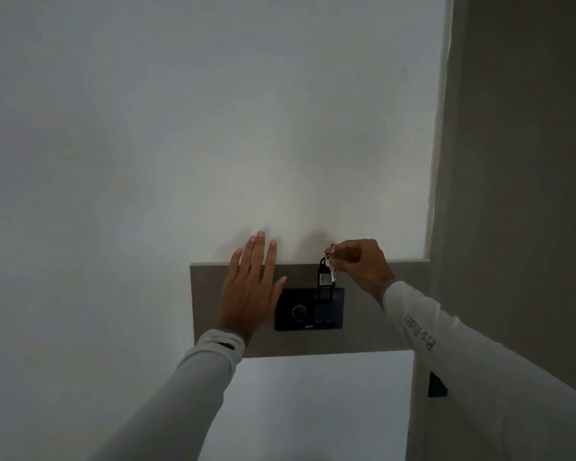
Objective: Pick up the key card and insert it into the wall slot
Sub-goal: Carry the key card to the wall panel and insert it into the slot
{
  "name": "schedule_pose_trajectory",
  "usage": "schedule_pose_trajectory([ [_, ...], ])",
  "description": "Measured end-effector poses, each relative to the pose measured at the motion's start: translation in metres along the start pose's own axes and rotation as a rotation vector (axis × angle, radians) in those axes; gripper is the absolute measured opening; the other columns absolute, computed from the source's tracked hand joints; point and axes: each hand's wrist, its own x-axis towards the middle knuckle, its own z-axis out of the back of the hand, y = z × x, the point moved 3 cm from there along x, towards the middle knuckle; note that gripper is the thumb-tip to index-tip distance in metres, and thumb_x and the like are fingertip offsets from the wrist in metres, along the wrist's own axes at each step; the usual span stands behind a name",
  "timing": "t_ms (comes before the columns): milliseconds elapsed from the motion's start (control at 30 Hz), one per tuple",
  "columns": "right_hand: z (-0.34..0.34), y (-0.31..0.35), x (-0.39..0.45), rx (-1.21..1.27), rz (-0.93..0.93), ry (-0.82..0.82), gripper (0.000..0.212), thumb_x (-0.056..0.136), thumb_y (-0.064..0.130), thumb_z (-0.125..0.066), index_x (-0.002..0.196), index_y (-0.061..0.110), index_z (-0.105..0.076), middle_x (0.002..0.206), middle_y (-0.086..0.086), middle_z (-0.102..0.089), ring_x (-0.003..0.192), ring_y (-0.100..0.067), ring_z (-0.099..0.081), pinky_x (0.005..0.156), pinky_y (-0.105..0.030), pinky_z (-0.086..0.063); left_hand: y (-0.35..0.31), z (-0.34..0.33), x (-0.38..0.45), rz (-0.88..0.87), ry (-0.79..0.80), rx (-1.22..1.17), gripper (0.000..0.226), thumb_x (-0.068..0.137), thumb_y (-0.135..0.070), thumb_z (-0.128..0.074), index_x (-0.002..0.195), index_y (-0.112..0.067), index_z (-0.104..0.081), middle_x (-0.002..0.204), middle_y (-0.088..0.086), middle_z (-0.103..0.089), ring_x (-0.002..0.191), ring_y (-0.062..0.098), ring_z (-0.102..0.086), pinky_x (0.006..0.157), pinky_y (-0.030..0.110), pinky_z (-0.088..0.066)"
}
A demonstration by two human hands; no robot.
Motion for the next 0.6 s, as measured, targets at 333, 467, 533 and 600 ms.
schedule_pose_trajectory([
  [333,0.001,-0.043,0.014,0.016,0.055,-0.046,0.011,0.077,-0.003,-0.073,0.084,0.005,-0.076,0.090,-0.010,-0.077,0.082,-0.011,-0.072,0.078,-0.014,-0.055,0.007,-0.055,0.008,0.055,0.007,0.029,0.064,0.108,-0.036,-0.038,0.159,0.000,-0.022,0.168,0.028,-0.021,0.156,0.041,-0.021,0.124,0.057,-0.033],
  [467,0.003,-0.042,0.016,0.044,0.081,-0.062,0.014,0.077,-0.007,-0.071,0.089,0.000,-0.074,0.095,-0.015,-0.076,0.084,-0.017,-0.071,0.082,-0.021,-0.056,0.008,-0.056,0.009,0.054,0.000,0.039,0.065,0.109,-0.036,-0.038,0.160,-0.001,-0.020,0.168,0.028,-0.020,0.157,0.041,-0.019,0.125,0.056,-0.031],
  [533,0.003,-0.037,0.018,0.033,0.099,-0.076,0.013,0.079,-0.007,-0.070,0.090,0.000,-0.073,0.097,-0.015,-0.075,0.085,-0.019,-0.070,0.083,-0.026,-0.057,0.008,-0.057,0.009,0.057,0.002,0.039,0.065,0.109,-0.036,-0.036,0.160,-0.001,-0.018,0.168,0.028,-0.018,0.157,0.041,-0.018,0.125,0.056,-0.030],
  [600,0.000,-0.035,0.019,-0.002,0.124,-0.060,0.013,0.079,-0.007,-0.070,0.089,-0.001,-0.073,0.097,-0.015,-0.075,0.082,-0.014,-0.070,0.080,-0.020,-0.057,0.007,-0.057,0.009,0.061,0.017,0.041,0.065,0.109,-0.037,-0.033,0.161,-0.001,-0.015,0.169,0.027,-0.015,0.158,0.040,-0.015,0.126,0.055,-0.029],
])
